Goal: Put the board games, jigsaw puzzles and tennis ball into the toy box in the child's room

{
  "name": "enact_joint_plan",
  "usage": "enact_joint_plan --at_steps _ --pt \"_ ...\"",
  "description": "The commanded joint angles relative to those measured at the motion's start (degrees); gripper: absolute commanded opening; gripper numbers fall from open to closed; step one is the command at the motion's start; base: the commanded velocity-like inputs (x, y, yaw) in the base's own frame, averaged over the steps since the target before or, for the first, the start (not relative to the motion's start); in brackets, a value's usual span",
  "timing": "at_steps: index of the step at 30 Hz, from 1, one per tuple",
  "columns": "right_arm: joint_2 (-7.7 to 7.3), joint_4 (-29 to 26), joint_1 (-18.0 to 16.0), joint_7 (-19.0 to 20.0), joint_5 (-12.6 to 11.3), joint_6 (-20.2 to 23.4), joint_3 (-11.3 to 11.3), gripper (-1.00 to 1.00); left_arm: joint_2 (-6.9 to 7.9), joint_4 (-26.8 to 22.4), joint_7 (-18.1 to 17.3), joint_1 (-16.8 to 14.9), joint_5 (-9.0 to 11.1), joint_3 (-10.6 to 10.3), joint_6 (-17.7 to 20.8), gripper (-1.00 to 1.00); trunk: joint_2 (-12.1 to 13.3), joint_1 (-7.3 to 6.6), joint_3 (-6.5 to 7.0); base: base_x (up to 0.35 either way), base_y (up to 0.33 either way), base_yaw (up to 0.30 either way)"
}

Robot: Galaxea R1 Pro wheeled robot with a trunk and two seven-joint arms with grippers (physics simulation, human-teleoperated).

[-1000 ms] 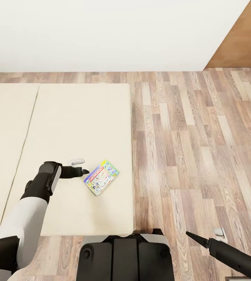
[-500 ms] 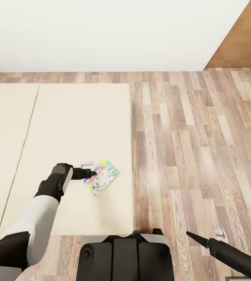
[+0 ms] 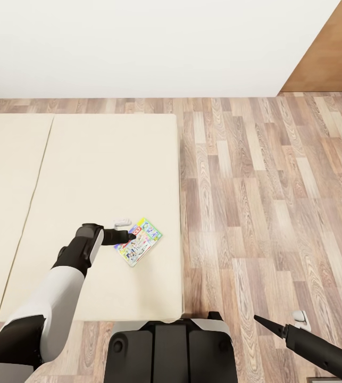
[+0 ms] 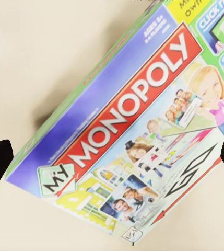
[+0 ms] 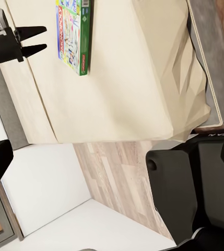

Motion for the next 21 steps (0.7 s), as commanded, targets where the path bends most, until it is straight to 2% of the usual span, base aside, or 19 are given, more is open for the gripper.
enact_joint_plan --at_steps 1,11,21 --pt "-0.03 0.01 -0.01 0.09 -0.18 0.44 -0.02 1.0 -0.09 -0.07 -0.52 -0.03 -0.59 0.37 0.18 1.0 -0.09 0.03 -0.06 0.0 0.0 0.0" --pt "0.03 0.02 -0.01 0.1 -0.19 0.44 -0.02 1.0 -0.03 -0.06 -0.5 -0.08 -0.47 0.28 -0.22 1.0 -0.09 0.03 -0.06 0.0 0.0 0.0" --pt "0.03 0.01 -0.01 0.1 -0.17 0.44 -0.02 1.0 -0.12 0.19 -0.45 -0.11 -1.57 0.19 -3.68 1.0 -0.09 0.03 -0.06 0.0 0.0 0.0"
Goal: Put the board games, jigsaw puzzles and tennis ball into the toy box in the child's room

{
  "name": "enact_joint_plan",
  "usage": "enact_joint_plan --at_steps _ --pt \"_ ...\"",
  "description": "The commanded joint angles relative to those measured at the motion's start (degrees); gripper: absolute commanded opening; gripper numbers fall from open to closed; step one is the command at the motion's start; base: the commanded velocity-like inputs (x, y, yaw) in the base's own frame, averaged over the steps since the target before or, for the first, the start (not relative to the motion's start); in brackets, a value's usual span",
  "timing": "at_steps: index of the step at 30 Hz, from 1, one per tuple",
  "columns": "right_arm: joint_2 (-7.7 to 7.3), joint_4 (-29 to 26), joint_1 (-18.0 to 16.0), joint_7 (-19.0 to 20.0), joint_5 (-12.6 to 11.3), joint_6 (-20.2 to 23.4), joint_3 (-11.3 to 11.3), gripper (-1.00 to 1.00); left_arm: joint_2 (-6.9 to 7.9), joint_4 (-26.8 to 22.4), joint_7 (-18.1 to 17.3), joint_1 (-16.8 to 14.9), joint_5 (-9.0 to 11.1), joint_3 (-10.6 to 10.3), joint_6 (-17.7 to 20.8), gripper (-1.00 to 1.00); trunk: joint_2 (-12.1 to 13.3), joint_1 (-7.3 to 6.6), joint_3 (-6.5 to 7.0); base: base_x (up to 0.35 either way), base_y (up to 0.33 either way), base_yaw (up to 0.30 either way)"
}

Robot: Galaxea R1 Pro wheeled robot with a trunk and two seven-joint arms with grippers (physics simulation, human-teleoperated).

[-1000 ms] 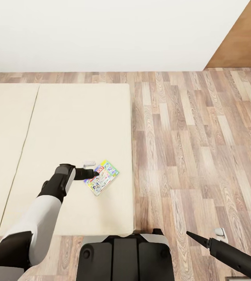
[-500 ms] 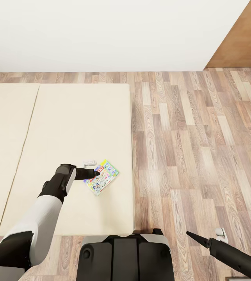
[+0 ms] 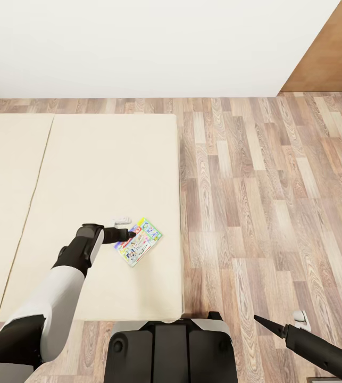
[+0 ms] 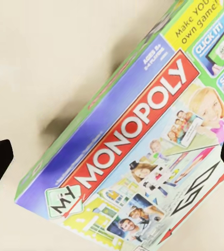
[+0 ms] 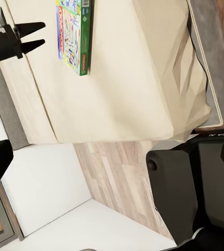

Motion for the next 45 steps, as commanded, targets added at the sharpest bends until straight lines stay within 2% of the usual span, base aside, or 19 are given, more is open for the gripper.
enact_joint_plan --at_steps 1,11,19,26,45 --pt "-0.01 0.0 -0.01 0.09 -0.16 0.44 -0.02 1.0 -0.1 0.02 -0.51 -0.03 -0.68 0.38 0.14 1.0 -0.09 0.03 -0.06 0.0 0.0 0.0" --pt "-0.02 0.0 -0.01 0.01 -0.12 0.44 -0.02 1.0 -0.14 0.9 -0.51 -0.03 -0.96 0.38 -1.23 1.0 -0.09 0.03 -0.06 0.0 0.0 0.0" --pt "-0.07 0.01 -0.01 0.08 -0.12 0.44 -0.02 1.0 -0.16 3.43 -0.51 -0.03 -0.97 0.38 -1.94 1.0 -0.09 0.03 -0.06 0.0 0.0 0.0" --pt "-0.17 0.01 -0.01 0.19 -0.18 0.5 -0.07 1.0 -0.26 5.18 -0.54 -0.03 -0.95 0.38 -4.55 1.0 -0.09 0.03 -0.13 0.0 0.0 0.0" --pt "-0.1 0.0 -0.01 0.02 -0.11 0.52 -0.11 1.0 -0.67 6.0 -0.71 -0.03 -0.8 0.26 -5.4 1.0 -0.09 0.03 -0.79 0.0 0.0 0.0"
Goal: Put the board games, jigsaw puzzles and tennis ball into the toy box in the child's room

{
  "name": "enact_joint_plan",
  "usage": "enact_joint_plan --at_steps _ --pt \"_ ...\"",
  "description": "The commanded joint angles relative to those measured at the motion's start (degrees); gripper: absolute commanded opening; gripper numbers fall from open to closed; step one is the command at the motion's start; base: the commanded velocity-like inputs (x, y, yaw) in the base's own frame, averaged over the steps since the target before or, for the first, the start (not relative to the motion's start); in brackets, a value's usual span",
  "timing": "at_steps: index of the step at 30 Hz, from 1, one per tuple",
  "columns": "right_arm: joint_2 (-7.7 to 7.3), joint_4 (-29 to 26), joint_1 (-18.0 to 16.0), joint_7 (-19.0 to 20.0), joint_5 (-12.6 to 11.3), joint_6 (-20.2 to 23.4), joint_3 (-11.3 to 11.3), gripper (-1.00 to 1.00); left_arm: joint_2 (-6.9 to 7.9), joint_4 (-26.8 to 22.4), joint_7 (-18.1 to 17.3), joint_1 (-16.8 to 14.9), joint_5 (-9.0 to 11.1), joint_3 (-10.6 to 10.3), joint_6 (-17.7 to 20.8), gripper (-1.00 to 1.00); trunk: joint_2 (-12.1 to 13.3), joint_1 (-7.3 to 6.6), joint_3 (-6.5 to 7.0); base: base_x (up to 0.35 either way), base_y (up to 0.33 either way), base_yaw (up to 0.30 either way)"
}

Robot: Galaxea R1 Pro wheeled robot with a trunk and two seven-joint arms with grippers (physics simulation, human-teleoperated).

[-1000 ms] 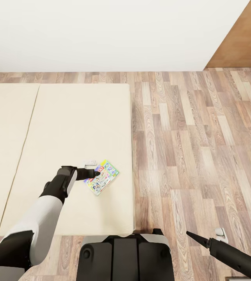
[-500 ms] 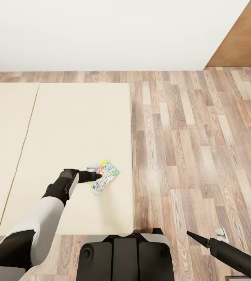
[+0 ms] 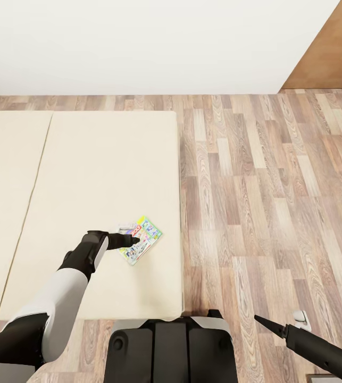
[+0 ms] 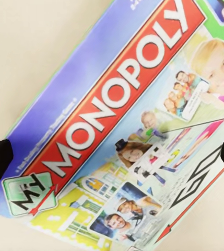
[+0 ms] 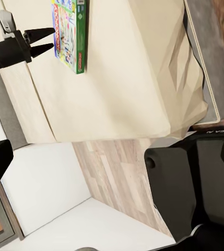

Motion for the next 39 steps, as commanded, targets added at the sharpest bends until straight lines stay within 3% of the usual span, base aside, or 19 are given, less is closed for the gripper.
enact_joint_plan --at_steps 1,4,14,39 --pt "-0.01 0.0 -0.01 0.08 -0.17 0.44 -0.02 1.0 -0.09 -0.08 -0.51 -0.02 -0.6 0.47 0.26 1.0 -0.09 0.03 -0.07 0.0 0.0 0.0" --pt "-0.01 0.0 -0.01 0.11 -0.17 0.44 -0.02 1.0 -0.18 -0.08 -0.55 -0.02 -0.59 0.46 0.25 1.0 -0.09 0.03 -0.07 0.0 0.0 0.0" --pt "-0.06 0.0 -0.01 0.16 -0.17 0.44 -0.02 1.0 -0.29 -0.08 -0.52 -0.02 -0.5 -2.25 0.33 1.0 -0.09 0.03 -0.36 0.0 -0.018 0.0" --pt "-0.01 0.0 -0.01 0.15 -0.17 0.44 -0.02 1.0 0.23 -1.16 -0.16 -0.02 -0.66 -2.4 0.7 1.0 -0.09 0.03 -0.39 0.0 -0.036 0.0"
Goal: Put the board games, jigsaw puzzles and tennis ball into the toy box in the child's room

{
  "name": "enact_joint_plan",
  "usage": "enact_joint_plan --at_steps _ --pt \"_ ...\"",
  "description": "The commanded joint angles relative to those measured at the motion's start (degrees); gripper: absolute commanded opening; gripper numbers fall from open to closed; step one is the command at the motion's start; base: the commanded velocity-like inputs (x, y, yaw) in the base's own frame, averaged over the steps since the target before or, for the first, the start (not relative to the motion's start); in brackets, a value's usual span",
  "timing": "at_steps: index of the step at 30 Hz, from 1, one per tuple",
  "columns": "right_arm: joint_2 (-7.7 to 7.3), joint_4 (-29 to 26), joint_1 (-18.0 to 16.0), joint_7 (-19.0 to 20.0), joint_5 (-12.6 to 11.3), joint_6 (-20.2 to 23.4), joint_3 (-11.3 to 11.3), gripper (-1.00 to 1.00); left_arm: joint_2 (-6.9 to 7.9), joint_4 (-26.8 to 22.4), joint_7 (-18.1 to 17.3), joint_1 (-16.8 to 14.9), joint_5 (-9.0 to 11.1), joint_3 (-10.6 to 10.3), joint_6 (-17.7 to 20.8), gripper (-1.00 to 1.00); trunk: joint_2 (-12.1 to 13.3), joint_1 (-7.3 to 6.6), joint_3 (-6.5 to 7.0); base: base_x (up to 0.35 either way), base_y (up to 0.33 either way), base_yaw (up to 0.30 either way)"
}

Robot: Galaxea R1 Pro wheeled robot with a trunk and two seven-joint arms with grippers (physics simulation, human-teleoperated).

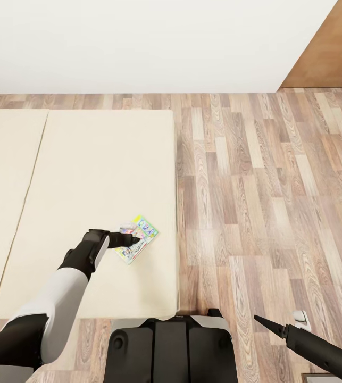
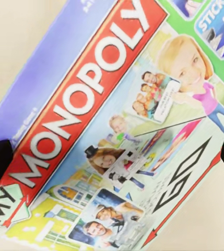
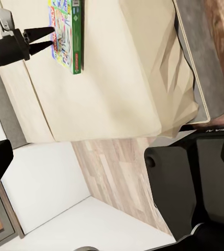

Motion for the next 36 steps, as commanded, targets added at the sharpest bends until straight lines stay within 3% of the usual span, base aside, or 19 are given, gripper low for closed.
enact_joint_plan --at_steps 1,15,27,36 --pt "-0.01 0.0 -0.01 0.09 -0.17 0.44 -0.02 1.0 -0.02 -0.59 -0.28 -0.02 -0.61 0.48 0.4 1.0 -0.09 0.03 -0.06 0.0 0.0 0.0" --pt "-0.01 -0.01 -0.01 0.05 -0.17 0.43 -0.02 1.0 0.18 -3.84 1.23 -0.02 -0.66 0.44 1.18 1.0 -0.09 0.03 -0.06 0.0 0.0 0.0" --pt "-0.01 -0.15 -0.01 0.09 -0.17 0.37 -0.02 1.0 0.83 -2.86 6.86 -0.02 -0.54 0.55 0.89 1.0 -0.09 0.03 -0.06 0.0 0.0 0.0" --pt "-0.01 -0.18 -0.01 0.13 -0.18 0.4 -0.02 1.0 0.82 -1.66 7.42 -0.02 -0.61 0.58 0.34 1.0 -0.09 0.03 -0.07 0.0 0.0 0.0"
